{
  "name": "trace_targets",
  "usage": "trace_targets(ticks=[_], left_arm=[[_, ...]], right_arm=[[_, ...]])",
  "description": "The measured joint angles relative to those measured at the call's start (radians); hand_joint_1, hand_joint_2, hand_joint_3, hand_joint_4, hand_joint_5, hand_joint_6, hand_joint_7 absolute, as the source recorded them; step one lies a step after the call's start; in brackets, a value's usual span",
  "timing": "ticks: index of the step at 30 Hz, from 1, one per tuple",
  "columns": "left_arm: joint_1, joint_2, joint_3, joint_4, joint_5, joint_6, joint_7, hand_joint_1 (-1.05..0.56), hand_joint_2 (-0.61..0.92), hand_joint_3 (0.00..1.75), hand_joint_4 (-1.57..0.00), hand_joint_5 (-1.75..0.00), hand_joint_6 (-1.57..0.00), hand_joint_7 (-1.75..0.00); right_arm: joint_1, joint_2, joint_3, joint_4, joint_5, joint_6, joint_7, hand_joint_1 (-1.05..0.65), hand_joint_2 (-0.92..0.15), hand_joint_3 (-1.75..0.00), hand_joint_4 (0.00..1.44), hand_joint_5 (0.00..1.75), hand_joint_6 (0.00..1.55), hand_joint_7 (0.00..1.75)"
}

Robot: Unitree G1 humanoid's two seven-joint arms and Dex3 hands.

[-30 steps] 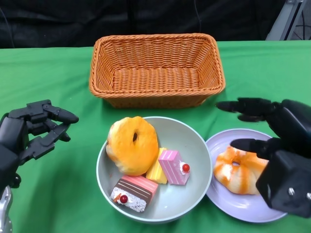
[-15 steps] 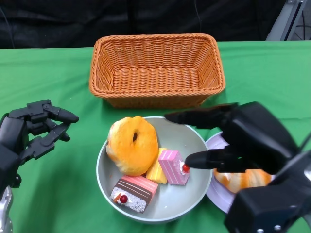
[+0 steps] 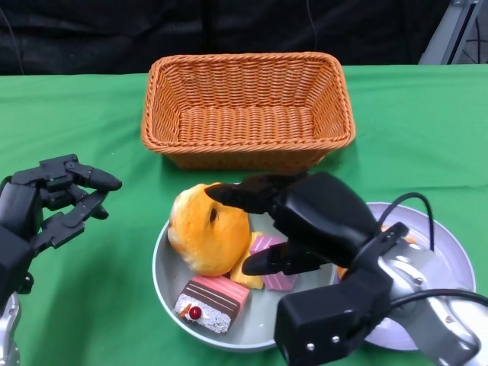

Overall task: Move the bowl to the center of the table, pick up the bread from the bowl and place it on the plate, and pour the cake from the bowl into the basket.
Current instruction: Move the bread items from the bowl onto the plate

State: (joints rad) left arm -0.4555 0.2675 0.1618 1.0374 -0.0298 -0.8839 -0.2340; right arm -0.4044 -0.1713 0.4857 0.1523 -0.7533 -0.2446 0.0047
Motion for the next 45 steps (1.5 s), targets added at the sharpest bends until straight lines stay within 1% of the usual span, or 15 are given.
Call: trace_targets(ticks=[2, 4, 7, 10, 17, 24, 29, 33, 35, 38, 45], left_arm=[[0.000, 0.001, 0.000, 0.000, 0.000, 0.001, 0.001, -0.16, 0.92, 0.32, -0.81, -1.38, -0.91, -0.80], [0.000, 0.001, 0.000, 0.000, 0.000, 0.002, 0.001, -0.16, 0.92, 0.32, -0.81, -1.37, -0.91, -0.79], [0.000, 0.002, 0.000, 0.000, 0.001, 0.004, 0.006, -0.16, 0.92, 0.33, -0.82, -1.38, -0.91, -0.79], [0.000, 0.007, -0.003, 0.000, 0.021, 0.006, 0.027, -0.18, 0.92, 0.32, -0.83, -1.38, -0.92, -0.79], [-0.001, 0.010, -0.003, -0.003, 0.037, 0.048, 0.071, -0.16, 0.92, 0.33, -0.84, -1.39, -0.93, -0.79], [-0.001, 0.010, 0.003, -0.024, 0.026, 0.104, 0.077, -0.19, 0.92, 0.30, -0.81, -1.37, -0.92, -0.78], [0.000, 0.009, 0.005, -0.039, 0.029, 0.113, 0.110, -0.21, 0.92, 0.30, -0.79, -1.35, -0.91, -0.79], [0.000, 0.009, 0.004, -0.041, 0.030, 0.114, 0.122, -0.30, 0.92, 0.29, -0.79, -1.34, -0.91, -0.80], [0.000, 0.009, 0.003, -0.041, 0.030, 0.114, 0.125, -0.31, 0.92, 0.29, -0.79, -1.34, -0.91, -0.81], [0.000, 0.008, 0.002, -0.041, 0.029, 0.114, 0.126, -0.24, 0.92, 0.29, -0.82, -1.28, -0.91, -0.79], [0.000, 0.006, 0.003, -0.042, 0.027, 0.114, 0.128, -0.19, 0.92, 0.28, -0.85, -1.27, -0.92, -0.82]], right_arm=[[-0.013, 0.010, 0.012, 0.045, -0.025, -0.006, -0.039, -0.85, -0.89, 0.00, 0.21, 0.00, 0.22, 0.00], [-0.026, 0.015, 0.027, 0.084, -0.044, -0.009, -0.076, -0.86, -0.89, 0.00, 0.18, 0.00, 0.21, 0.00], [-0.044, 0.026, 0.042, 0.149, -0.069, -0.029, -0.140, -0.87, -0.89, 0.00, 0.11, 0.00, 0.14, 0.00], [-0.068, 0.041, 0.062, 0.229, -0.084, -0.045, -0.204, -0.88, -0.89, 0.00, 0.07, 0.00, 0.10, 0.00], [-0.101, 0.063, 0.098, 0.342, -0.101, -0.061, -0.248, -0.90, -0.89, 0.00, 0.02, 0.00, 0.06, 0.00], [-0.167, 0.105, 0.144, 0.489, -0.128, -0.082, -0.348, -0.94, -0.90, 0.00, 0.02, 0.00, 0.03, 0.00], [-0.227, 0.152, 0.170, 0.600, -0.154, -0.094, -0.441, -0.94, -0.89, 0.00, 0.01, 0.00, 0.04, 0.01], [-0.251, 0.177, 0.195, 0.667, -0.169, -0.096, -0.498, -0.93, -0.89, 0.00, 0.00, 0.00, 0.05, 0.01], [-0.267, 0.180, 0.200, 0.691, -0.176, -0.096, -0.520, -0.92, -0.89, 0.00, 0.00, 0.00, 0.05, 0.01], [-0.287, 0.187, 0.211, 0.730, -0.179, -0.096, -0.535, -0.91, -0.88, 0.00, 0.01, 0.00, 0.07, 0.01], [-0.323, 0.196, 0.230, 0.789, -0.181, -0.091, -0.536, -0.90, -0.87, 0.00, 0.00, 0.00, 0.01, 0.00]])
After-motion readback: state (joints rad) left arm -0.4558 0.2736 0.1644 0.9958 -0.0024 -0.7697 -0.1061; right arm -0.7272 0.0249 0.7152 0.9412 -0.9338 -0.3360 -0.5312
